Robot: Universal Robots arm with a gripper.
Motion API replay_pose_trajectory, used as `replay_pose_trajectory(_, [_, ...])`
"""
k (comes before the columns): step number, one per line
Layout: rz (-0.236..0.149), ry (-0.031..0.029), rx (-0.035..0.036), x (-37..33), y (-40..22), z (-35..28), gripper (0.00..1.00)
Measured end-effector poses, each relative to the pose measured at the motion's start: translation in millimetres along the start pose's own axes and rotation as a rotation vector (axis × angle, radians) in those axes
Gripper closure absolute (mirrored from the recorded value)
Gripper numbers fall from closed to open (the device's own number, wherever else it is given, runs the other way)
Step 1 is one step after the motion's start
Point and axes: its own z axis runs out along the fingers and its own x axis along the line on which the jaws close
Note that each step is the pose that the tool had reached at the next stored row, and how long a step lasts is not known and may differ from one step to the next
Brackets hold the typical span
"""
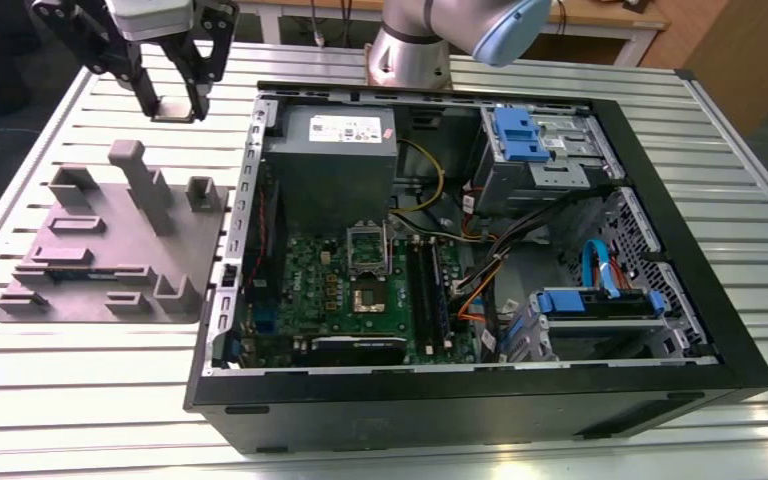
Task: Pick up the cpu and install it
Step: 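Pick up the cpu and move it towards the insertion slot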
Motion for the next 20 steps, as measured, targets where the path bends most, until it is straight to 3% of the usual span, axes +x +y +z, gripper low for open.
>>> replay_pose_trajectory(20, [0.000, 0.0001, 0.0000, -4.9, 0.2, 0.0, 0.53])
